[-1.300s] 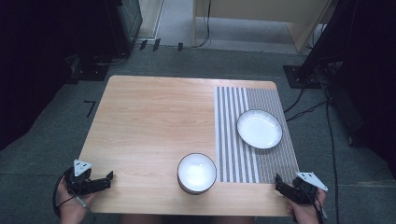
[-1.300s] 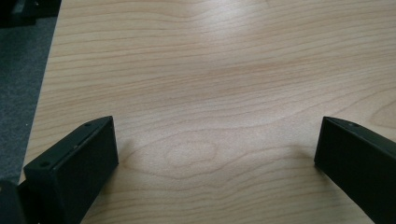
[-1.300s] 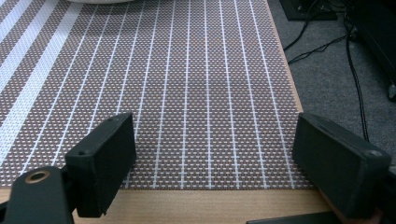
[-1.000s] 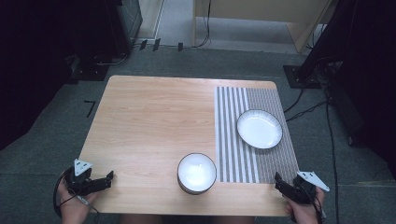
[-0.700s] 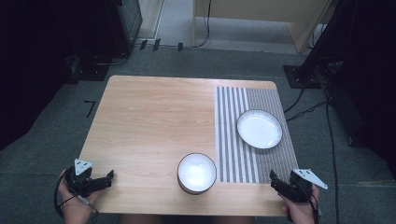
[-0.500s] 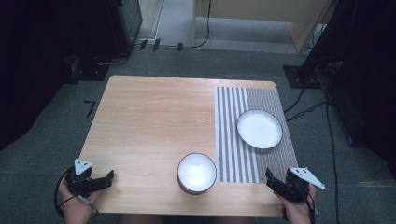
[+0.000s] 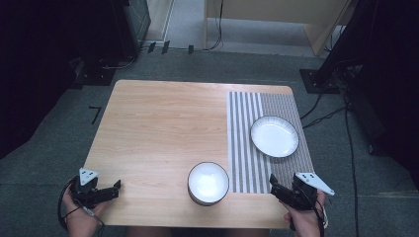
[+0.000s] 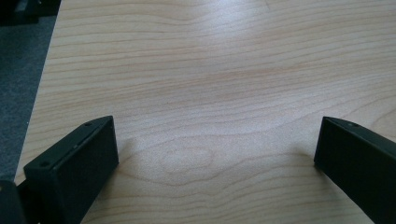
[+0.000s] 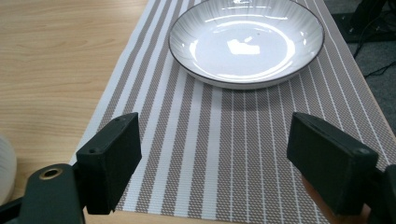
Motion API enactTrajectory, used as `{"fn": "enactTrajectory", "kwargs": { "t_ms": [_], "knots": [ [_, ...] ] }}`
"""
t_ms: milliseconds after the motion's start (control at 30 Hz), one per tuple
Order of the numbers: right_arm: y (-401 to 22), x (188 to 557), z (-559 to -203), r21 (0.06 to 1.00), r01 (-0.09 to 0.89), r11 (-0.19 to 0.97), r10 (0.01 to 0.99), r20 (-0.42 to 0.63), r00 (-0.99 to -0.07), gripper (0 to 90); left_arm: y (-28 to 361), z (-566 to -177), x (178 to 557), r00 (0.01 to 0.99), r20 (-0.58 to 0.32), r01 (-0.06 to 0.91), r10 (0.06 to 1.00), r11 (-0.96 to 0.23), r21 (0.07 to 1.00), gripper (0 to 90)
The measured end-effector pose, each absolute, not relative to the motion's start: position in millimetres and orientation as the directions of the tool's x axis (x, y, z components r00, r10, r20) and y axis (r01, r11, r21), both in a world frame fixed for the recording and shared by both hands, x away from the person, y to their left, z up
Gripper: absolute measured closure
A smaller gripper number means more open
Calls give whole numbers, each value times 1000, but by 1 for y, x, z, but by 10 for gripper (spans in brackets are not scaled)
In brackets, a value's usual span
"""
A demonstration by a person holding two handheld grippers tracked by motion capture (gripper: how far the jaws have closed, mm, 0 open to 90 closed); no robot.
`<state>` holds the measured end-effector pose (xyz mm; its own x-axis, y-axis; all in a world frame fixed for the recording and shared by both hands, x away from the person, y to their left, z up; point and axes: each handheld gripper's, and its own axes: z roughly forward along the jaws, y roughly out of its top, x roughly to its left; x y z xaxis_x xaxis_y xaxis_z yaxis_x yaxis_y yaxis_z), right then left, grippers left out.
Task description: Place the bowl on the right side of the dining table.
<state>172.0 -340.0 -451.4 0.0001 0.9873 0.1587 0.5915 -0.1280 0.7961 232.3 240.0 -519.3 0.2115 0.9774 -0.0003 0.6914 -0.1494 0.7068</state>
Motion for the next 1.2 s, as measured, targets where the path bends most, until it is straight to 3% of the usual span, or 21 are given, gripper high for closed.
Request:
{"fn": "enactTrajectory", "kwargs": {
  "t_ms": [700, 1200],
  "knots": [
    [-293, 187, -440, 813, 577, -82, 980, 173, -104, 89, 239, -519, 232, 226, -1, 689, 974, -159, 707, 0],
    [-264, 190, -435, 812, 583, -36, 971, 167, -173, 91, 239, -519, 232, 229, 0, 688, 973, -162, 707, 0]
  ]
}}
